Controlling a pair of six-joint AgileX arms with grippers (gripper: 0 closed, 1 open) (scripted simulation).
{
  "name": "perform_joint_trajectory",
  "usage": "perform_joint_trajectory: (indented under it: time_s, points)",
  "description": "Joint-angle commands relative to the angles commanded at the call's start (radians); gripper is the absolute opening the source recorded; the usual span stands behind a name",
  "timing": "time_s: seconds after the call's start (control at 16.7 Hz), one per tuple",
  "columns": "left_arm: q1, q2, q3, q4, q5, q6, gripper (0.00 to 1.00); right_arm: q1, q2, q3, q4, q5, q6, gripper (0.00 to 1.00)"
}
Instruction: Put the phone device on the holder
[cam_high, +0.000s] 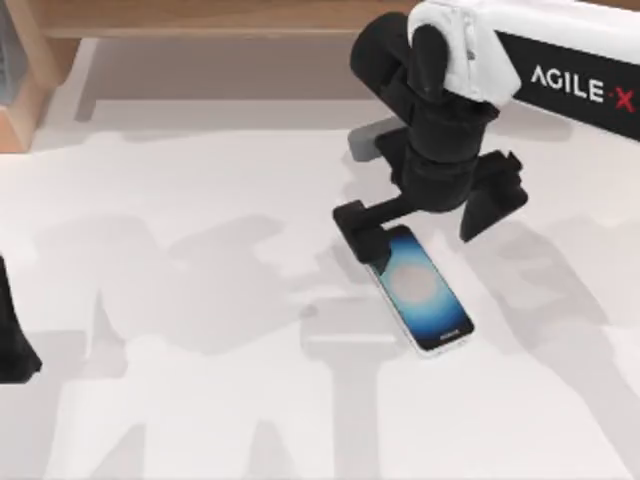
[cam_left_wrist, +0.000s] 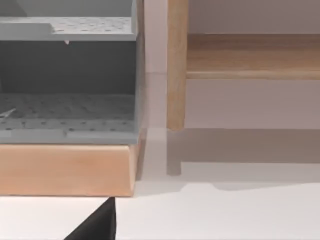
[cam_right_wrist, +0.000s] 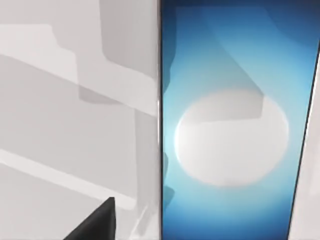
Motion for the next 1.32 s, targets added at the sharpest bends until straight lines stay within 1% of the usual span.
perform_joint_trajectory:
  time_s: [0.36, 0.72, 1.02, 1.32]
  points:
    - [0.000, 0.000, 0.000, 0.000, 0.000, 0.000, 1.00, -0.004, 0.003, -0.017, 0.019, 0.000, -0.002, 1.00]
    - [0.000, 0.000, 0.000, 0.000, 0.000, 0.000, 1.00, 0.000, 0.075, -0.151, 0.233, 0.001, 0.001, 1.00]
    - [0.000, 0.000, 0.000, 0.000, 0.000, 0.000, 1.00, 0.001, 0.092, -0.174, 0.265, 0.001, 0.003, 1.00]
    - [0.000, 0.000, 0.000, 0.000, 0.000, 0.000, 1.00, 0.001, 0.092, -0.174, 0.265, 0.001, 0.003, 0.62]
